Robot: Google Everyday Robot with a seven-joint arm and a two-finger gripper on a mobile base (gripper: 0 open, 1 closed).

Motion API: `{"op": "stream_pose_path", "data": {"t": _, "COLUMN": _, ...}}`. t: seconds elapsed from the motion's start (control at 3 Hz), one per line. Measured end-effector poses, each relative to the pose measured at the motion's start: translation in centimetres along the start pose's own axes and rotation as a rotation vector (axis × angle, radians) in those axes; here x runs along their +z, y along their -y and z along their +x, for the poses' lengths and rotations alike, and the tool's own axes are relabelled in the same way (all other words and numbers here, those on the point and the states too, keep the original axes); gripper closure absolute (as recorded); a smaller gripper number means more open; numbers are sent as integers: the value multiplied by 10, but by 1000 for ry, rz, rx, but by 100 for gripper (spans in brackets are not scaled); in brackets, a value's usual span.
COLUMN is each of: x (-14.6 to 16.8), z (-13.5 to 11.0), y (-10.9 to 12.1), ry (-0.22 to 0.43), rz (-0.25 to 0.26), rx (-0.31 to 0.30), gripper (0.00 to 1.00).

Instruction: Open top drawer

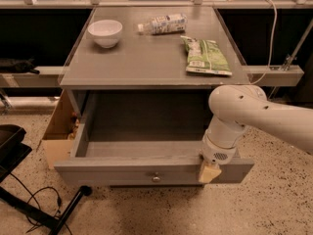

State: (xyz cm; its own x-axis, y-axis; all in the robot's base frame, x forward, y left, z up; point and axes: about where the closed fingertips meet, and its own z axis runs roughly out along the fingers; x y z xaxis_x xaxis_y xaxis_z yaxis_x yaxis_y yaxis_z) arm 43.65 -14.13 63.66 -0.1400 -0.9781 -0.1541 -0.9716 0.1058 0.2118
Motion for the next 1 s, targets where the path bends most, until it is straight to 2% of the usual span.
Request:
{"op": "stream_pose_path", "data": {"t": 0.33, "x": -1, "z": 0, "y": 3, "ry": 0, "rz": 0, "rx": 0, "gripper": 86}}
{"op": "stream_pose_path", "data": {"t": 0.67, "x": -4, "z": 3, "y": -4, "ry": -9, "rz": -10, "rx": 3, "gripper": 100}}
{"op": "stream_pose_path", "data": {"t": 1.0, "x": -7, "z": 6, "y": -13, "ry": -19, "rz": -25, "rx": 6, "gripper": 100}}
